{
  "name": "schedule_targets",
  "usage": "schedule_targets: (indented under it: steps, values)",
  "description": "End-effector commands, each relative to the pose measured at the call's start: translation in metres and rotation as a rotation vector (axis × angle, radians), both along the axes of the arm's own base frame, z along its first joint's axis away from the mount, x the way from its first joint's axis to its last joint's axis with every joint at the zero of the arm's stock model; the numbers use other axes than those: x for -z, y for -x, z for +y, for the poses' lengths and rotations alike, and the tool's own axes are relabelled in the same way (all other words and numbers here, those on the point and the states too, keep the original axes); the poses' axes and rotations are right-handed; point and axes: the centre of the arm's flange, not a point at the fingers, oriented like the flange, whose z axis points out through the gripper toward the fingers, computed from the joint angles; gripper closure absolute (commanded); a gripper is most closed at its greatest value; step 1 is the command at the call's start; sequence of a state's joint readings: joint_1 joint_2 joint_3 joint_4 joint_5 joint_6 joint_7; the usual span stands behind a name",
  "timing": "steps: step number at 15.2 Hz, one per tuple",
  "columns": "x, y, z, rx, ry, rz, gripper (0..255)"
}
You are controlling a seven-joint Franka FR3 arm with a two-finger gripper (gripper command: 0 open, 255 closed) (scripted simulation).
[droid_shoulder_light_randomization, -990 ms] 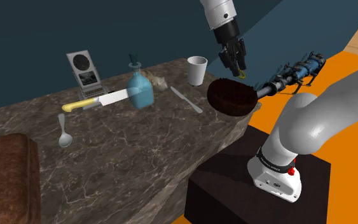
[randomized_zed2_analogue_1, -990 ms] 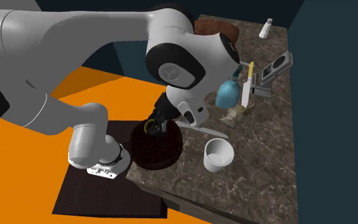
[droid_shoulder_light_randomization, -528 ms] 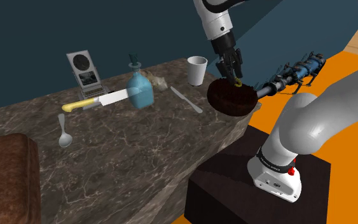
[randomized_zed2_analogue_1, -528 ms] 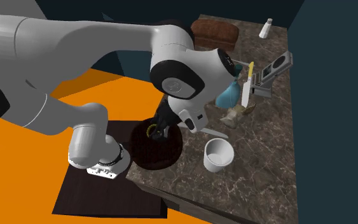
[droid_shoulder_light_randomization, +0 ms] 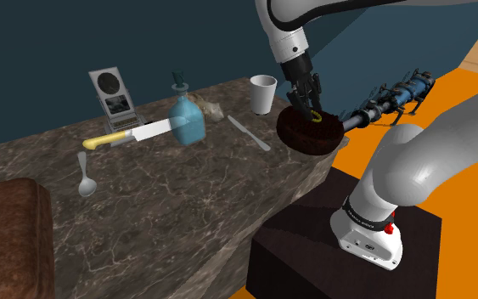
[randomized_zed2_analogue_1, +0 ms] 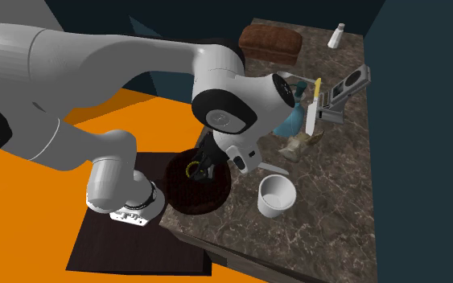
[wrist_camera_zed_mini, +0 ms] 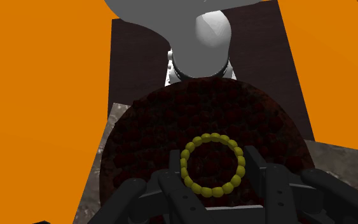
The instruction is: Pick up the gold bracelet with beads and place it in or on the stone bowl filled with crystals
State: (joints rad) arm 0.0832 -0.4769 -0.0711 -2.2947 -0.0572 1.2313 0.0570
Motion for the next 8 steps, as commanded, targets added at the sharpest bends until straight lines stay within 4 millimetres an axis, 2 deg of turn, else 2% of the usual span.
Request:
schedule_targets:
  steps: [1,4,5,8]
  values:
    - [0.0003,0.0000,0.0001,0.000,0.000,0.000,255]
    - [0.0003,0.0000,0.0001,0.000,0.000,0.000,255]
    - [0.0003,0.0000,0.0001,0.000,0.000,0.000,0]
    - [0.0003,0.0000,0.0001,0.000,0.000,0.000,0]
